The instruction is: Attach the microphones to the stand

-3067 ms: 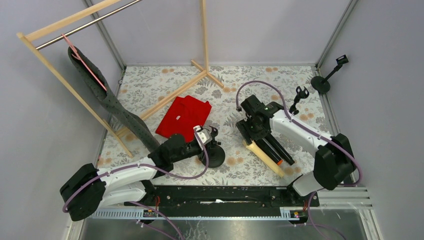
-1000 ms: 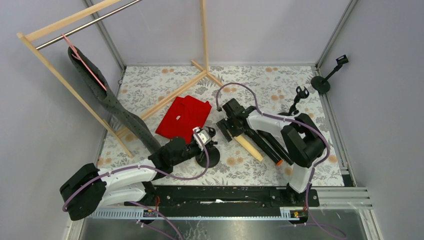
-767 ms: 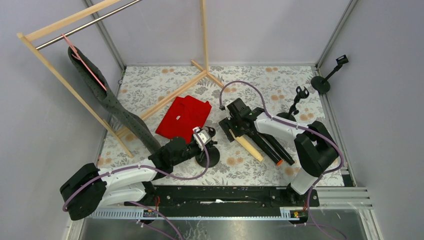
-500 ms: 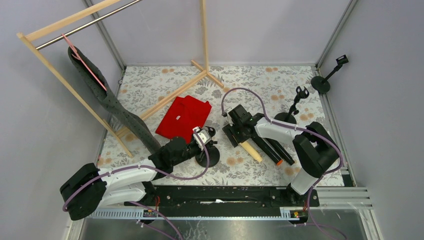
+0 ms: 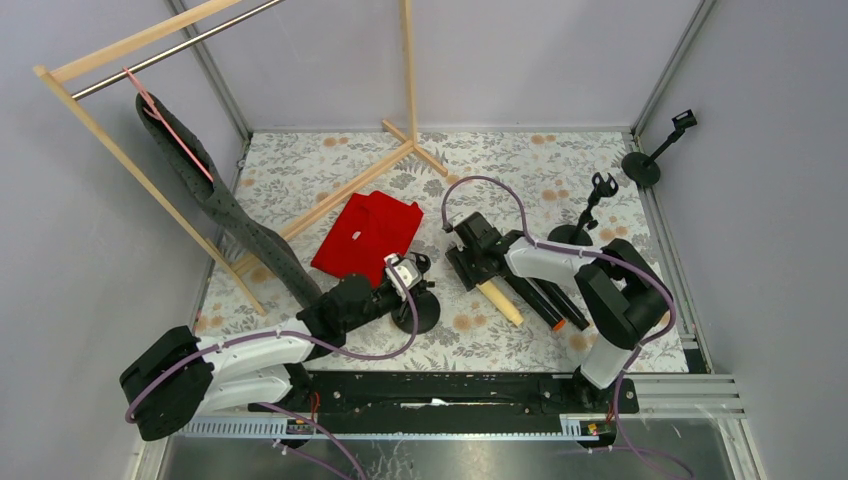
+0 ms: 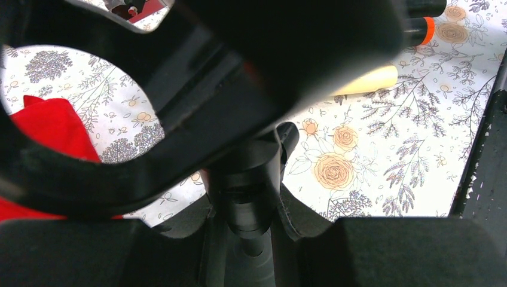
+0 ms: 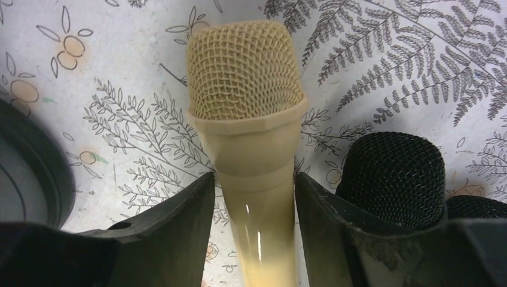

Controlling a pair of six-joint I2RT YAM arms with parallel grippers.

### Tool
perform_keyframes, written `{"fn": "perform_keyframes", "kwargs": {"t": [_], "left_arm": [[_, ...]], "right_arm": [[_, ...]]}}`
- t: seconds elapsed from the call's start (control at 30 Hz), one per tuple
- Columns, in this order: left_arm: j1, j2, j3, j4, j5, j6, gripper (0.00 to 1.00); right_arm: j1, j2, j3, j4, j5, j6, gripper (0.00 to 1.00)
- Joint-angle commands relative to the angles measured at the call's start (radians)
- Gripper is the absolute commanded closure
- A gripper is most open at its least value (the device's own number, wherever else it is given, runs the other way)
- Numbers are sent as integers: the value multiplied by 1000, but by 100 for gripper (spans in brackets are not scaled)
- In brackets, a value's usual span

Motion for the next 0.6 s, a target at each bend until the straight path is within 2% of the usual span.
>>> {"fn": "perform_keyframes", "kwargs": {"t": [0.0, 0.07, 0.17, 0.23, 0.37, 0.57], "left_arm": [[-5, -7, 1, 173, -9, -1, 100], [-5, -7, -3, 177, -9, -1, 100], [-5, -5, -14, 200, -9, -4, 100], [-5, 2, -23, 228, -3, -5, 100], [-5, 28, -35, 304, 18, -4, 100], [-6, 78, -25, 394, 41, -29, 100]], "right_arm": [[11, 36, 20, 15, 47, 2, 43], [13, 46, 22, 7, 54, 0, 47], [13, 54, 26, -4, 72, 8, 60], [13, 53, 31, -6, 85, 24, 76], [13, -9, 44, -2, 76, 68, 98], [13, -213, 59, 2, 87, 112, 100]]}}
